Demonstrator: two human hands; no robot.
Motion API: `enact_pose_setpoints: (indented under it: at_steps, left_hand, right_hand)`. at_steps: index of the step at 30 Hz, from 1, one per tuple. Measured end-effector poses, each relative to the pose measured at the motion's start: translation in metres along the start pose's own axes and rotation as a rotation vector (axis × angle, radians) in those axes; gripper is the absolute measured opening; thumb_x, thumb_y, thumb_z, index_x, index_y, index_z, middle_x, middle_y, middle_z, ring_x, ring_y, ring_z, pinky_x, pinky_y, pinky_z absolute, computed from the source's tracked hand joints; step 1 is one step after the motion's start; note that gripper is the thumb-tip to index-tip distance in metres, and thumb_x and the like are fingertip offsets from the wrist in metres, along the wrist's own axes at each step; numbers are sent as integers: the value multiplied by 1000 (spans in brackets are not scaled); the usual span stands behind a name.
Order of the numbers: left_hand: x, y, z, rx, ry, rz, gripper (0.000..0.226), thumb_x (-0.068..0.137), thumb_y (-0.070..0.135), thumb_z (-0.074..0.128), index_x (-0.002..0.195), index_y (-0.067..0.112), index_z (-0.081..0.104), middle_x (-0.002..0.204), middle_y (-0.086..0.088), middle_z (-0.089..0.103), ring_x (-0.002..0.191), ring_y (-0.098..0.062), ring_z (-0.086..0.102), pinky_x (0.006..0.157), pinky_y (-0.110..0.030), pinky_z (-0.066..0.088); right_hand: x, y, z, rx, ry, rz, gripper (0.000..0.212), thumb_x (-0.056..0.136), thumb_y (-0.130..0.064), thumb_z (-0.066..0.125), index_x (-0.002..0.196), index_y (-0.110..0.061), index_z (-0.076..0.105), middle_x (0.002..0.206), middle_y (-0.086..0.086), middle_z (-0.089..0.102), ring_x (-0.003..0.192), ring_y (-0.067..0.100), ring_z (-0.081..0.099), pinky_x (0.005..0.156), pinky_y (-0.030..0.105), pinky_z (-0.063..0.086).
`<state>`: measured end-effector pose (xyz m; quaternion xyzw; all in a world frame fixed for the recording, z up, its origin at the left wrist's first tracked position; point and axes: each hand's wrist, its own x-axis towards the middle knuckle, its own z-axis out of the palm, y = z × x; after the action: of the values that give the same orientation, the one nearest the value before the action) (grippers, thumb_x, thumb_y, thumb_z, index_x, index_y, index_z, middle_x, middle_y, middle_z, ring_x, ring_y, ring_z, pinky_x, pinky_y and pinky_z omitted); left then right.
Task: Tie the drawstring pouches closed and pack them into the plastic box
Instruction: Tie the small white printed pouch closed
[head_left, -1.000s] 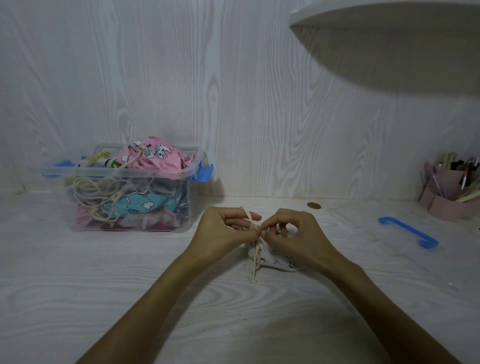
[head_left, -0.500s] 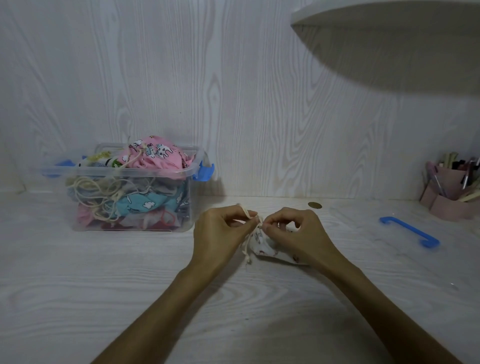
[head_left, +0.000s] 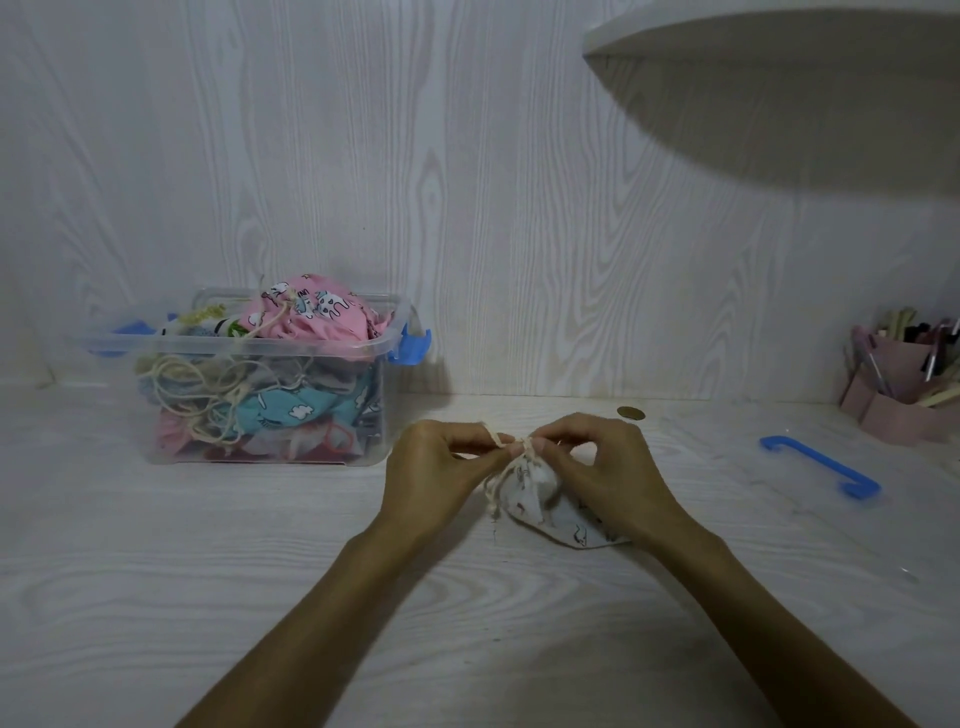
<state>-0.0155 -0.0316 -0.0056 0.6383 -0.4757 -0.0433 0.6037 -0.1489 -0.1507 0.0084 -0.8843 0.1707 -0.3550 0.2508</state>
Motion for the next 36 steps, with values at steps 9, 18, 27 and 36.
enact_pose_setpoints:
  at_steps: [9, 18, 27, 36]
  left_hand:
    - [12, -1, -10, -102, -44, -270, 7, 78, 16, 74, 72, 18, 74, 69, 14, 73, 65, 4, 65, 54, -11, 47]
    - [8, -22, -13, 75, -83, -403, 15, 65, 35, 84, 59, 24, 76, 66, 5, 73, 74, -12, 69, 81, -37, 56]
    - [8, -5, -20, 424, -123, -409, 48, 68, 71, 63, 89, 28, 58, 89, 14, 63, 85, -10, 61, 80, -33, 51]
    - [45, 25, -18, 431, -537, -360, 43, 79, 36, 72, 120, 27, 64, 109, 4, 69, 91, -5, 61, 77, -17, 43]
  right_hand:
    - [3, 23, 10, -790, 175, -372, 11, 83, -8, 63, 88, -16, 56, 83, 0, 56, 71, 18, 54, 71, 32, 32]
    - [-2, 27, 9, -112, -292, 124, 15, 90, -37, 57, 78, -46, 54, 97, -20, 51, 104, 8, 39, 98, 34, 28]
    - [17, 38, -38, -319, -532, 549, 66, 81, -63, 51, 138, -33, 38, 141, 12, 40, 127, 29, 41, 105, 43, 37]
    - [45, 6, -38, 20, -572, 673, 39, 82, -12, 68, 120, -21, 61, 102, 3, 61, 78, 10, 58, 62, 17, 48]
